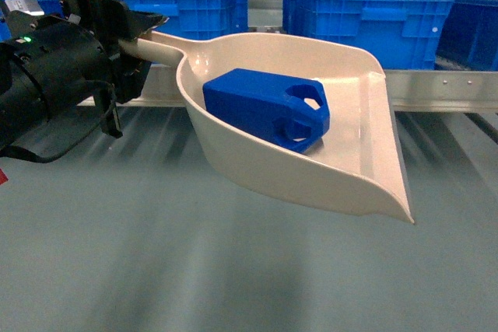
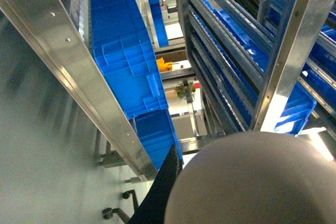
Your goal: Place part in tray to right shelf
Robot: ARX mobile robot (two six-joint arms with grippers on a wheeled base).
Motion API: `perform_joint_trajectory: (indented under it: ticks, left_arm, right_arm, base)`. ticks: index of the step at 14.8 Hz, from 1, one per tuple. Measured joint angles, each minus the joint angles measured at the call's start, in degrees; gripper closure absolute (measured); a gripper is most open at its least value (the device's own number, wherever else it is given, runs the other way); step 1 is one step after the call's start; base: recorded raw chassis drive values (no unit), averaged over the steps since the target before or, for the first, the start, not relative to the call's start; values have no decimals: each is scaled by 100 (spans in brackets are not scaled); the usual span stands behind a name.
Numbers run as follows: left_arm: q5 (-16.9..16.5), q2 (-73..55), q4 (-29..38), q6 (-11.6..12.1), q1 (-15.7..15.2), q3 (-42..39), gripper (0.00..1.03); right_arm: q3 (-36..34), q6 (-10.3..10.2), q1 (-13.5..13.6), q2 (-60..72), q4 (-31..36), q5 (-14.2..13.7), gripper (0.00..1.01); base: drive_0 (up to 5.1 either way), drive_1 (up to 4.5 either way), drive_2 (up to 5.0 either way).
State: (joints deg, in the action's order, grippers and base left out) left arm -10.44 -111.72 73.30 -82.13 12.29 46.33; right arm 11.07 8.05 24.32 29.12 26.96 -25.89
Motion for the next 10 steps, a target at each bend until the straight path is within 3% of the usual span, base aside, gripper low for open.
perform_joint_trajectory:
  ticks: [10]
  left_arm:
    - [15, 0, 9, -4, -24, 0, 91]
  right_arm:
    - [0, 0, 2, 2, -7, 0, 3]
  base:
    - [7, 407, -393]
